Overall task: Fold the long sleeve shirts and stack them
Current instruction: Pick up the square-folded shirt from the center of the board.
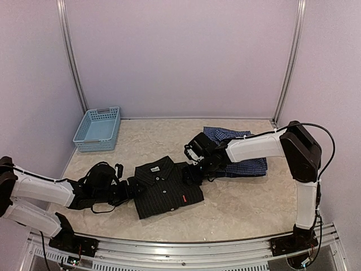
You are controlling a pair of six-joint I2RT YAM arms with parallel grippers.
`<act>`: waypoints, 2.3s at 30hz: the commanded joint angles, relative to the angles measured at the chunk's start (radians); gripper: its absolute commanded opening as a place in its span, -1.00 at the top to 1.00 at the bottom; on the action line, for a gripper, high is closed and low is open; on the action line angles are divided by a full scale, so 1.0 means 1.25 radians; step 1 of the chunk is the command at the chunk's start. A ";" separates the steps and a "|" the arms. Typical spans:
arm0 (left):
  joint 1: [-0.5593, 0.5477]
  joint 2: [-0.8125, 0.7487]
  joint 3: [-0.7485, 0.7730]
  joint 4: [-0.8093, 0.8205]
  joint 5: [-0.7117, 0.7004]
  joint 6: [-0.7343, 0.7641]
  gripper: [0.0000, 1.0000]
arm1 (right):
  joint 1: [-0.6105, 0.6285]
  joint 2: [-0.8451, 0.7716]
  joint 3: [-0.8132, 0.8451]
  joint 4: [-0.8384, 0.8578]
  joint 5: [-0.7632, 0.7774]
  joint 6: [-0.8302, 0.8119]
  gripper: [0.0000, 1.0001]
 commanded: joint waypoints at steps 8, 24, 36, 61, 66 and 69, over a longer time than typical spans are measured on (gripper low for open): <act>-0.033 0.031 -0.029 0.031 -0.015 -0.053 -0.98 | -0.010 0.042 -0.044 0.059 -0.136 0.032 -0.60; -0.038 -0.009 -0.084 -0.011 -0.086 -0.090 -0.60 | 0.028 -0.030 -0.208 0.240 -0.255 0.162 -0.44; -0.040 -0.034 -0.075 -0.088 -0.107 -0.063 -0.61 | 0.048 -0.206 -0.366 0.198 -0.090 0.278 -0.57; -0.118 0.053 -0.068 0.017 -0.124 -0.070 -0.51 | 0.067 -0.032 -0.321 0.538 -0.335 0.396 -0.01; -0.130 0.078 -0.066 0.037 -0.123 -0.074 -0.50 | 0.059 -0.024 -0.328 0.624 -0.354 0.407 0.23; -0.131 0.071 -0.066 0.033 -0.129 -0.072 -0.50 | 0.052 -0.013 -0.342 0.699 -0.385 0.430 0.41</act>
